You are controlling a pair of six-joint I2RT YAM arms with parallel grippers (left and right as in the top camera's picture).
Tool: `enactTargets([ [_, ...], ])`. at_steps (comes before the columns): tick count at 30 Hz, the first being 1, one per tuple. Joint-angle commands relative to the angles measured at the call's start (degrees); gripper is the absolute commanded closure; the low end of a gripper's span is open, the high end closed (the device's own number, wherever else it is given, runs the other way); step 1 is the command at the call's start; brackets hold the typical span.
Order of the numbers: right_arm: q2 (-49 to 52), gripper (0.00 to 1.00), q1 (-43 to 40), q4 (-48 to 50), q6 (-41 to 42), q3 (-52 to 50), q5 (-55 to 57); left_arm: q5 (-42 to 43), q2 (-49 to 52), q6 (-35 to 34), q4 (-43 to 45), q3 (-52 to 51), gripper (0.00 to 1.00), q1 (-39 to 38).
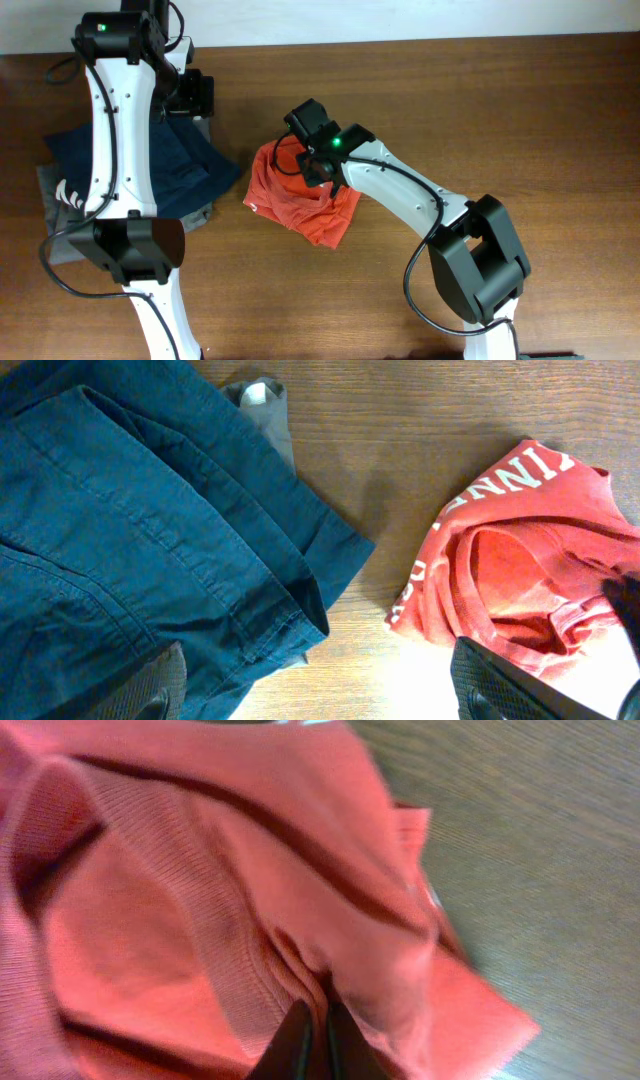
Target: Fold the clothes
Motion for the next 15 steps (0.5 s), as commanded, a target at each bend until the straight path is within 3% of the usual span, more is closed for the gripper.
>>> enactTargets([
  [1, 0.46, 0.96, -2.60, -1.49, 0.59, 0.55, 5.86, 0.66, -0.26, 0.31, -0.02, 0.22, 0.16, 0.11],
  [4, 0.39, 0.95, -5.51, -2.45, 0.61, 0.55, 5.77, 0.66, -0.26, 0.31, -0.04, 0.22, 0.16, 0.09],
  [7, 0.39, 0.85, -8.26, -3.10, 0.59, 0.55, 5.75, 0.66, -0.26, 0.31, 0.00, 0.22, 0.16, 0.09],
  [15, 0.39, 0.83, -13.81, -3.45, 0.57, 0.55, 5.38, 0.66, -0.26, 0.31, 0.07, 0.22, 0.16, 0.09],
])
